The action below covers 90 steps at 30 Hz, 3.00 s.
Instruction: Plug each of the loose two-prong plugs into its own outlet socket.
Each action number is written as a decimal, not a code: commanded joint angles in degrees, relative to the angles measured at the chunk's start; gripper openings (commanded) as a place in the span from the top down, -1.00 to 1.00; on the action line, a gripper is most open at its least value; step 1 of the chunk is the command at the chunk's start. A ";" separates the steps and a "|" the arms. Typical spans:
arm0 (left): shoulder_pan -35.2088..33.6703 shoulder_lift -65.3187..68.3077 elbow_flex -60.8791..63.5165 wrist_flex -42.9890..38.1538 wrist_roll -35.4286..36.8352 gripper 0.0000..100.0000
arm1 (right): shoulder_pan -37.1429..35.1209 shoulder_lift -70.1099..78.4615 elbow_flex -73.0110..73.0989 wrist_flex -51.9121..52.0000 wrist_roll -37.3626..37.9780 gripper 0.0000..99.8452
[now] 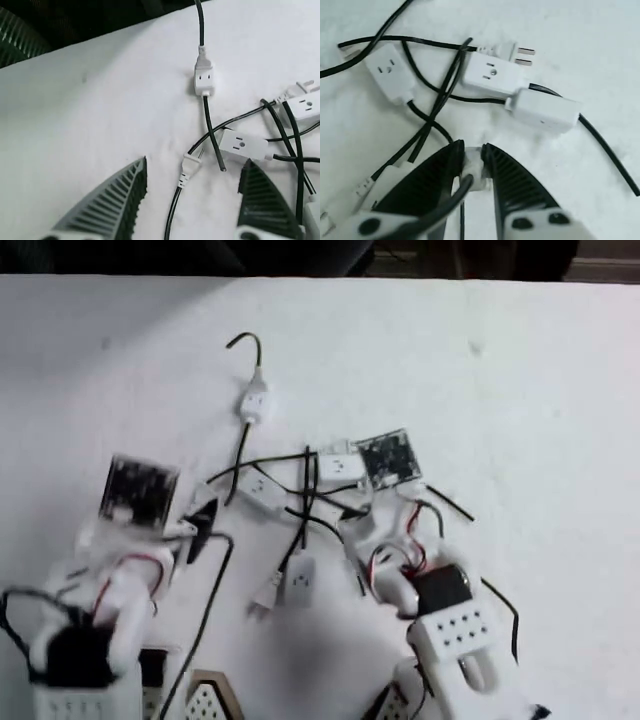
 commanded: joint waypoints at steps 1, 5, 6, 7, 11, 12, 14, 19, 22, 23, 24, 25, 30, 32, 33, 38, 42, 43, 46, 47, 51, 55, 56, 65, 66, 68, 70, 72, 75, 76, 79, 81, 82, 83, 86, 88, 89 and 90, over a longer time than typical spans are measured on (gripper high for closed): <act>-0.13 16.31 -8.18 -1.23 -2.37 0.37 | 4.26 4.18 -0.62 -5.14 -0.70 0.97; 1.36 33.01 -15.38 -1.23 -2.46 0.37 | 6.11 8.84 -0.53 -8.75 -0.70 0.97; 2.07 36.97 -17.14 -1.23 -1.76 0.37 | 6.20 9.98 -0.53 -9.54 -0.70 0.97; 2.86 40.75 -18.99 -1.23 0.00 0.37 | 6.20 11.03 -0.53 -10.33 -0.70 0.97; 6.64 54.20 -27.08 -1.23 9.32 0.37 | 7.08 14.37 -0.53 -12.70 -0.70 0.97; 7.43 57.01 -29.01 -1.23 11.25 0.37 | 8.04 14.90 -0.70 -13.05 -0.70 0.97; 8.75 62.20 -32.62 -1.23 14.24 0.37 | 10.42 15.43 -0.79 -13.85 -0.70 0.97; 12.09 72.31 -39.56 -1.14 23.38 0.37 | 13.05 16.04 -0.88 -15.16 -0.70 0.97; 12.88 76.97 -42.20 -0.88 29.36 0.37 | 12.97 16.04 -0.88 -15.08 -0.70 0.97; 12.88 78.37 -42.64 -0.79 31.21 0.37 | 12.97 16.04 -0.79 -15.08 -0.70 0.97; 12.88 79.78 -42.90 -0.79 32.70 0.37 | 12.97 16.04 -0.79 -14.99 -0.70 0.97; 12.88 81.10 -42.90 -0.79 33.76 0.37 | 12.97 16.04 -0.70 -14.99 -0.70 0.97; 12.88 87.25 -42.99 -0.79 35.52 0.37 | 12.88 16.04 -0.62 -14.99 -0.62 0.97; 12.97 89.19 -43.16 -0.79 35.60 0.37 | 12.88 16.04 -0.62 -14.99 -0.62 0.97; 12.97 90.15 -43.16 -0.88 35.60 0.37 | 12.88 16.04 -0.62 -14.99 -0.62 0.97; 12.88 95.16 -44.31 -0.97 35.60 0.37 | 12.88 16.04 -0.53 -14.99 -0.62 0.97; 12.70 99.91 -46.24 -0.70 35.16 0.38 | 12.88 16.04 -0.44 -14.81 -0.62 0.97; 12.62 100.53 -46.33 -0.70 35.16 0.38 | 12.88 16.04 -0.44 -14.81 -0.62 0.97; 12.53 100.62 -46.33 1.05 35.08 0.46 | 12.88 16.04 -0.44 -14.81 -0.62 0.97; 12.44 100.26 -46.33 2.02 34.64 0.54 | 12.88 16.04 -0.44 -14.81 -0.62 0.97; 12.44 98.33 -46.33 5.63 26.37 0.97 | 12.88 16.04 -0.44 -14.81 -0.62 0.97; 12.00 94.55 -46.33 11.69 22.15 0.96 | 12.88 16.04 -0.44 -14.81 -0.62 0.97; 11.56 92.79 -46.33 12.66 21.54 0.96 | 12.88 16.04 -0.44 -14.81 -0.62 0.97; 5.67 71.25 -45.80 15.21 10.29 0.96 | 12.88 16.04 -0.44 -14.81 -0.62 0.97; 5.58 69.85 -45.80 16.00 8.88 0.96 | 12.88 16.04 -0.44 -14.81 -0.62 0.97; 5.49 67.65 -45.98 17.41 5.89 0.96 | 12.88 16.04 -0.44 -14.81 -0.62 0.97; 5.49 66.07 -46.24 18.55 2.02 0.96 | 12.88 16.04 -0.44 -14.81 -0.62 0.97; 5.41 64.57 -46.33 18.73 -2.90 0.96 | 12.88 16.04 -0.44 -14.81 -0.62 0.97; 4.53 63.08 -46.15 18.20 -12.40 0.95 | 12.88 16.04 -0.44 -14.81 -0.62 0.97; 4.26 62.73 -46.15 18.20 -16.00 0.95 | 12.88 16.04 -0.44 -14.81 -0.62 0.97; 4.26 61.23 -45.80 18.81 -25.14 0.95 | 12.88 16.04 -0.44 -14.81 -0.62 0.97; 4.26 59.82 -45.80 19.96 -28.92 0.95 | 12.88 16.04 -0.44 -14.81 -0.62 0.97; 4.26 58.95 -45.80 20.75 -30.33 0.95 | 12.88 16.04 -0.44 -14.81 -0.62 0.97; 4.53 57.89 -45.80 21.80 -31.38 0.95 | 12.97 16.04 -0.44 -14.81 -0.62 0.97; 5.14 54.64 -45.71 23.82 -33.67 0.95 | 13.23 16.04 -0.44 -14.99 -0.62 0.97; 6.11 52.97 -44.66 24.53 -34.20 0.95 | 13.32 16.04 -0.44 -15.08 -0.62 0.97; 6.55 52.44 -43.08 24.62 -34.29 0.94 | 13.32 16.04 -0.44 -15.08 -0.62 0.97; 7.43 51.91 -41.05 24.62 -34.29 0.90 | 13.32 16.04 -0.44 -15.08 -0.62 0.97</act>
